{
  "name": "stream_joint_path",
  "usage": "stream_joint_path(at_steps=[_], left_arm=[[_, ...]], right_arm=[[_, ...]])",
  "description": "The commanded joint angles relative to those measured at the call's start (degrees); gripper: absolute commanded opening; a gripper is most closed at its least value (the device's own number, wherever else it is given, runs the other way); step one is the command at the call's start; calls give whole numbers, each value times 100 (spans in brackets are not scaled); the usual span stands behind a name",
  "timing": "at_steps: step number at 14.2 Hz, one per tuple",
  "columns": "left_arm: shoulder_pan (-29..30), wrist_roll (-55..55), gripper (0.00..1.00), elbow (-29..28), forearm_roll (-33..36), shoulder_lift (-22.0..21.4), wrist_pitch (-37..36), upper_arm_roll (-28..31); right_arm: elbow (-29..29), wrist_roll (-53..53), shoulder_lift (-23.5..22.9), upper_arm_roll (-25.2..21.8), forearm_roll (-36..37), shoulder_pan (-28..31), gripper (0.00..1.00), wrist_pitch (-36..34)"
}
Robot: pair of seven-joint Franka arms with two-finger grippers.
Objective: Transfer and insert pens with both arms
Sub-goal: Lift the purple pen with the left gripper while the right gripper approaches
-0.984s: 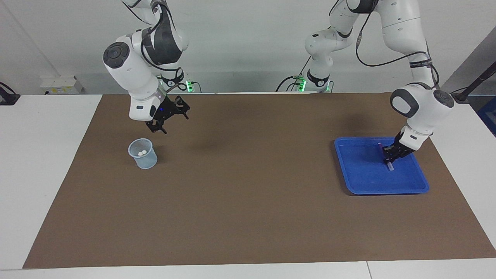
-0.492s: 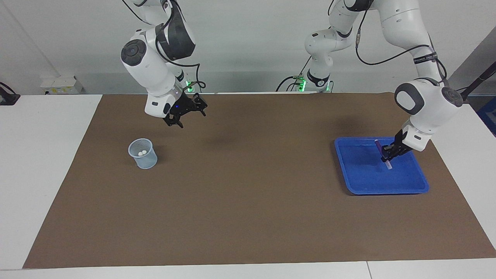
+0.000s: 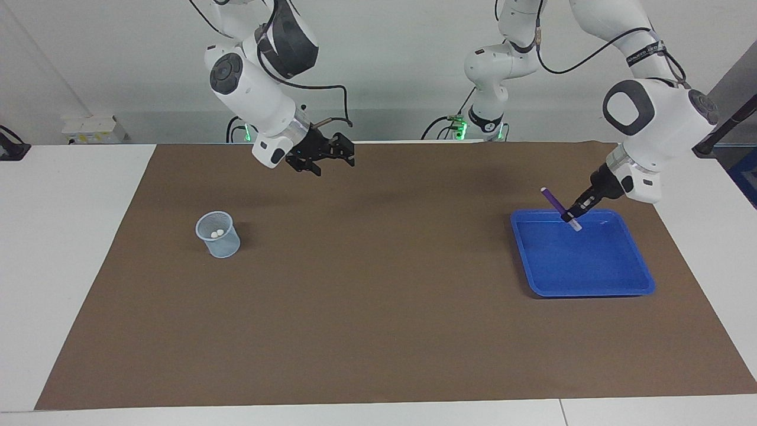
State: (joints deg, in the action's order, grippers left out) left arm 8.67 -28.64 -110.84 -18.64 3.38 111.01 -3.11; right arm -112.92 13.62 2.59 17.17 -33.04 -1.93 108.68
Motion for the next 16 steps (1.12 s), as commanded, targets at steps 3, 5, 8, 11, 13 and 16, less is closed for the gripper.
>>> stream_joint_path(at_steps=[3,5,8,11,13,16], left_arm=[[-312,-1571,0,-87,-781,-504,-440,48],[-506,-2204,0,-105,-817,-715,-510,48],[-831,-3223,0,-114,-817,-918,-511,48],[-1104,-4173,0,-122,-817,-1067,-432,48],[-1227,-4675,0,-157,-817,-1137,-371,48],[-1516,-5273,0,-341,-869,-1295,-221,48]], right_arm=[[-72,1140,48,24,-483,-255,100,627],[-107,1484,40,32,-729,-273,100,899],[-107,1757,22,24,-1124,-422,100,1216],[-90,2195,-22,32,-1563,-598,100,1724],[-63,2521,-57,32,-1740,-817,100,2059],[-54,2767,-66,24,-1741,-1291,100,2524]])
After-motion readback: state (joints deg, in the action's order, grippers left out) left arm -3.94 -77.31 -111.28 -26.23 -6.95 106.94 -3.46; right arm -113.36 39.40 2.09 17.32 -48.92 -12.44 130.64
